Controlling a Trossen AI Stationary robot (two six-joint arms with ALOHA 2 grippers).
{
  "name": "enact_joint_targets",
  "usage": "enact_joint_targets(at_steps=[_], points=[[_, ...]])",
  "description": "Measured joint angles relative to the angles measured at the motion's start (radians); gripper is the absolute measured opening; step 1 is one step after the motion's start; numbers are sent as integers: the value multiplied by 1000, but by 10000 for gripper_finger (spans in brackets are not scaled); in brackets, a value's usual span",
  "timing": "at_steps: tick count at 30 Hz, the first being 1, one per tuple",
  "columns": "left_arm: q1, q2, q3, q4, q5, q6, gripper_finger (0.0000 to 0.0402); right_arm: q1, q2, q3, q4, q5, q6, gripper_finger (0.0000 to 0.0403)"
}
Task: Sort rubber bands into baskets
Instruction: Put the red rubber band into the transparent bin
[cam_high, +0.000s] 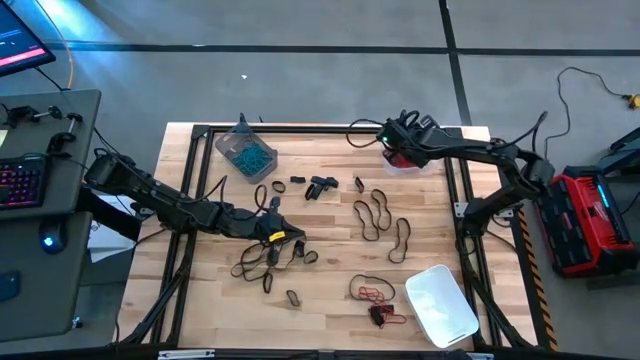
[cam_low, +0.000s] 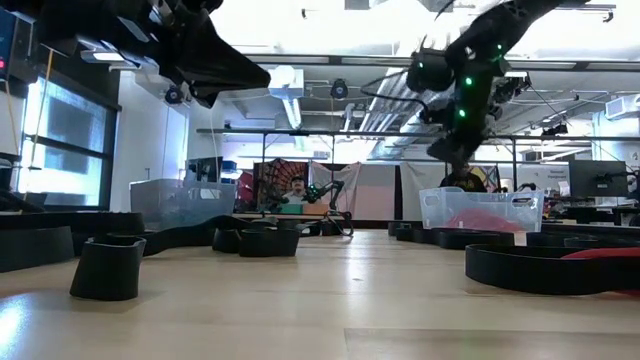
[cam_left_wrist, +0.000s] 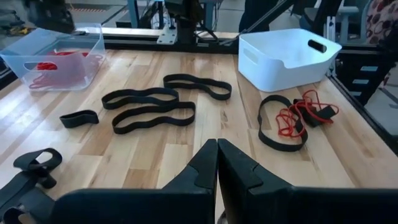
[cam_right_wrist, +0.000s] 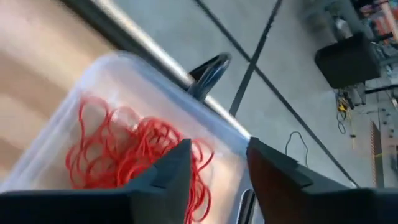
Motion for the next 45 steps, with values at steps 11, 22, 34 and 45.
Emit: enact_joint_targets(at_steps=[11,22,34,45], points=[[0,3,0,2,-1,1,3,116,-195,-30,142,-159,41,16],[0,4,0,2,-3,2,3,452,-266,-120,152,-189,215,3],[0,5,0,-5,-2,3,3,879,-257,-120,149,-300,417,0],[0,5,0,-16,4,13,3,1043,-46,-120,162,-432,556,2]])
